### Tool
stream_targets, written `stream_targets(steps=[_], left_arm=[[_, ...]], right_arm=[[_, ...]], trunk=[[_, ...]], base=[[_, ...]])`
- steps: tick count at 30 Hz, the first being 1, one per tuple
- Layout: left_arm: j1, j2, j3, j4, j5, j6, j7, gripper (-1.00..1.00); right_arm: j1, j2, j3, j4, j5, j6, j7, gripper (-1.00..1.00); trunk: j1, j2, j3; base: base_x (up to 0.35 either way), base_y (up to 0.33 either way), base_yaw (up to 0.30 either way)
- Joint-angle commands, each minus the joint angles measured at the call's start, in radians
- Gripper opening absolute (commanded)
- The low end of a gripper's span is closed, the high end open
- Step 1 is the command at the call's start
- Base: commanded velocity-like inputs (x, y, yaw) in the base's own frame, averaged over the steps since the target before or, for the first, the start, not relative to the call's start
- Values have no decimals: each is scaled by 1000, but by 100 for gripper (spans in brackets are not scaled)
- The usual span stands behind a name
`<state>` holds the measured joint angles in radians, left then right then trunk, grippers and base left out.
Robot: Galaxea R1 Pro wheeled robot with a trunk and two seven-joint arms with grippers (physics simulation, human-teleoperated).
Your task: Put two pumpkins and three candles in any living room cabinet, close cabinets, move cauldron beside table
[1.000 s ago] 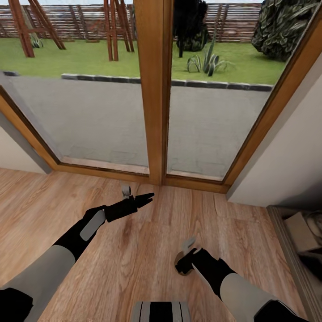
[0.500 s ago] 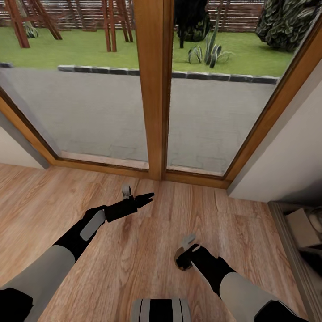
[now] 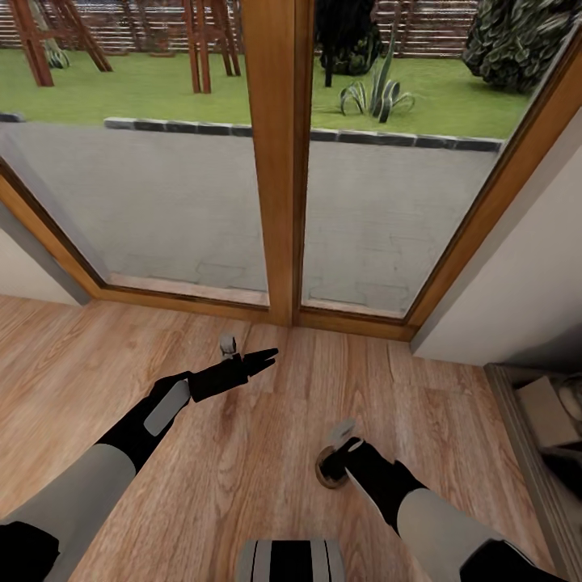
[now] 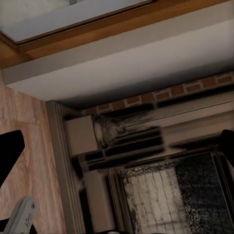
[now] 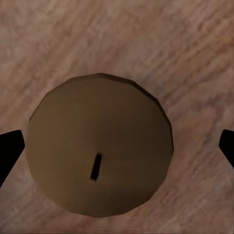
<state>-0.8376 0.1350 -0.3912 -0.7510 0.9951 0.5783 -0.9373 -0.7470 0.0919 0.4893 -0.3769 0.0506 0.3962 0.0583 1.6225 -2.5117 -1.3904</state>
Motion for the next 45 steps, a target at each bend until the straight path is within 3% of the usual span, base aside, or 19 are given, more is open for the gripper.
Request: stream_targets(steps=[1,36,45], left_arm=[[0,0,0,0,0,0,0,100],[0,0,1,-1,0,0,0,100],[0,0,1,1,0,0,0,100]], right_arm=[[0,0,0,6,0,0,0,100],[1,-1,5,3,5,-13,11,100],[0,1,8,3,6,-13,11,100]], trunk=[[0,0,0],[1,0,-8],[5,-3,-43]], base=[[0,0,0],[0,0,0],[0,0,0]])
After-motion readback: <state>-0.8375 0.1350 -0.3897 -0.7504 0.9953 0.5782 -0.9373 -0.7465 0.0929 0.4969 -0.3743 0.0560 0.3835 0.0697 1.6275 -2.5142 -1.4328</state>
